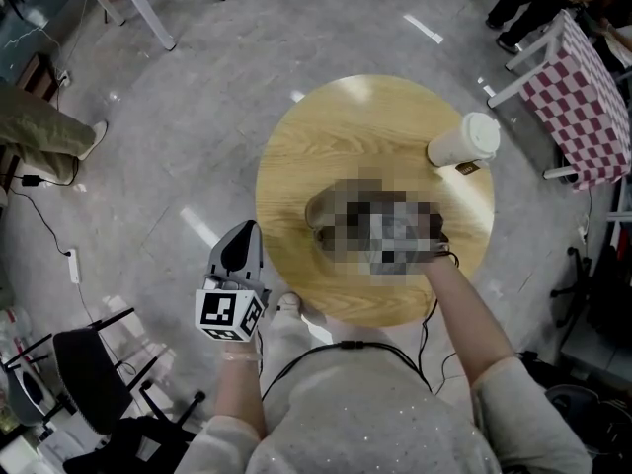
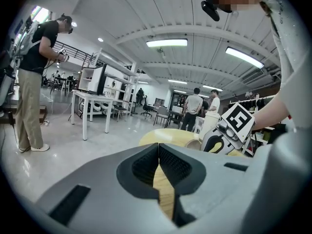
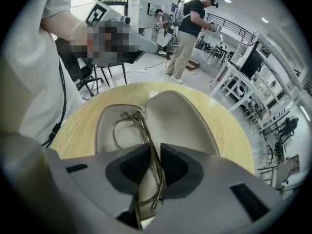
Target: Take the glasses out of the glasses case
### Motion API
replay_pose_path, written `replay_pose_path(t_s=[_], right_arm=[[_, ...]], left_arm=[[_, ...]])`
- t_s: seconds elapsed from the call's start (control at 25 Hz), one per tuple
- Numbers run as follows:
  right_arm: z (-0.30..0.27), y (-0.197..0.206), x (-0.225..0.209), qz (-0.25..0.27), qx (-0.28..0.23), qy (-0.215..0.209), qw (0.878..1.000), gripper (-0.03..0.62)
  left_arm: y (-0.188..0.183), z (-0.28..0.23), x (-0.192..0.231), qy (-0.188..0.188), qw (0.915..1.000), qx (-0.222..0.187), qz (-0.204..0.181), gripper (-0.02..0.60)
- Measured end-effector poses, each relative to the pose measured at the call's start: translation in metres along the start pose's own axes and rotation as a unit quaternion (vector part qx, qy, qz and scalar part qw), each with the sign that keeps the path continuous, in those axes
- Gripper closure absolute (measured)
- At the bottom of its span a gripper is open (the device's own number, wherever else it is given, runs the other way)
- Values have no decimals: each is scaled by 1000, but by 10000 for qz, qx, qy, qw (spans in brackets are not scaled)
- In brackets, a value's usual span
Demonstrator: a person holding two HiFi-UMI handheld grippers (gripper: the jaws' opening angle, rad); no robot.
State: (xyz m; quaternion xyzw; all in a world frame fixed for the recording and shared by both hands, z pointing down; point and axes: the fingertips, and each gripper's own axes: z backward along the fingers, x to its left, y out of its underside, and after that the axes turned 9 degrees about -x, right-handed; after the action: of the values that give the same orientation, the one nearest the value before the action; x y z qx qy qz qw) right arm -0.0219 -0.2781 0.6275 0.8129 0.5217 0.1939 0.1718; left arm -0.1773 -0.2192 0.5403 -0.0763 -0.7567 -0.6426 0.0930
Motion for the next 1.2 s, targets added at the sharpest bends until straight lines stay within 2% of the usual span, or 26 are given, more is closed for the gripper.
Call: replay_pose_path(t_s=[0.48, 0.8, 1.2], right_arm=[[5, 0, 1, 441, 27, 229, 9988, 559], [17, -4, -4, 158, -157, 447, 9988, 572], [38, -12, -13, -290, -455, 1063, 9929, 574]], left_arm=[[0, 1, 2, 20, 10000, -13, 15, 577], [-6, 3, 1, 73, 10000, -56, 11, 577], [-16, 4, -6, 260, 9995, -129, -79, 577]])
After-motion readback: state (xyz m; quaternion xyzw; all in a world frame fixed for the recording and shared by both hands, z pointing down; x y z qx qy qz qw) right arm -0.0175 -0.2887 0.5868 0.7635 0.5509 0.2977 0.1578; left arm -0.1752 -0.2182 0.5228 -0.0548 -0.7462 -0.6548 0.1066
